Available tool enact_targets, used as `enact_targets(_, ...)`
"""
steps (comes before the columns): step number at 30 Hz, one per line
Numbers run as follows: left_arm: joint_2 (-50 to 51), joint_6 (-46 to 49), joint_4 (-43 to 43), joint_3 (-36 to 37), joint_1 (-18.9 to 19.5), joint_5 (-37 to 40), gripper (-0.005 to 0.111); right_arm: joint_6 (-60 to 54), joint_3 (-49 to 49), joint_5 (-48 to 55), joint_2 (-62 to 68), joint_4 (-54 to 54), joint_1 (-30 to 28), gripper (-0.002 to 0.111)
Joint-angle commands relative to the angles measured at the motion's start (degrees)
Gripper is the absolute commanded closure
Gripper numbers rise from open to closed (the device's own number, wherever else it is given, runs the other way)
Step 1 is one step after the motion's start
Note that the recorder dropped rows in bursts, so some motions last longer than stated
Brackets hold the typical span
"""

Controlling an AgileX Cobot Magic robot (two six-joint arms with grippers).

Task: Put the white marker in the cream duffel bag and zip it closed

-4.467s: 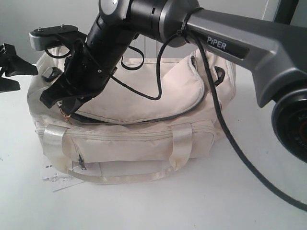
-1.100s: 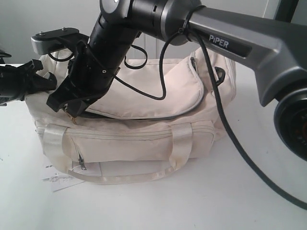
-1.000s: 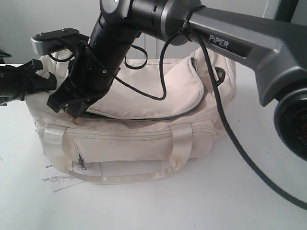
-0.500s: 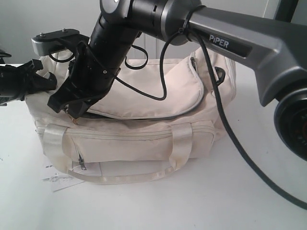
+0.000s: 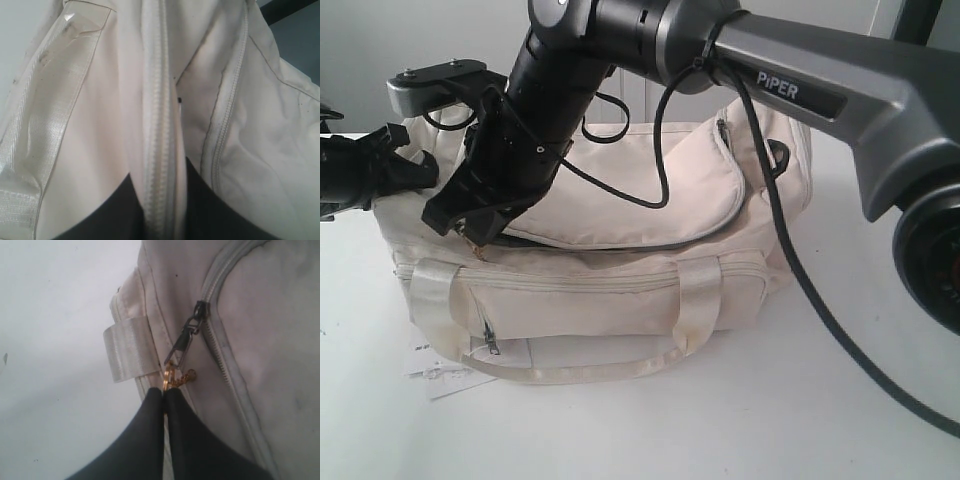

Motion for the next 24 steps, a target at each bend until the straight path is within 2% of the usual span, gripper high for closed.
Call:
enact_targets(1, 0.0, 0.4, -1.8, 0.3, 0.0, -0.5, 0.107, -0.7, 0.0, 1.9, -1.1, -0.9, -0.2, 0.108)
enact_targets(24, 0.0, 0.4, -1.8, 0.3, 0.0, -0.5, 0.107, 0.0, 0.0, 1.9, -1.8, -3.7, -0.2, 0.108)
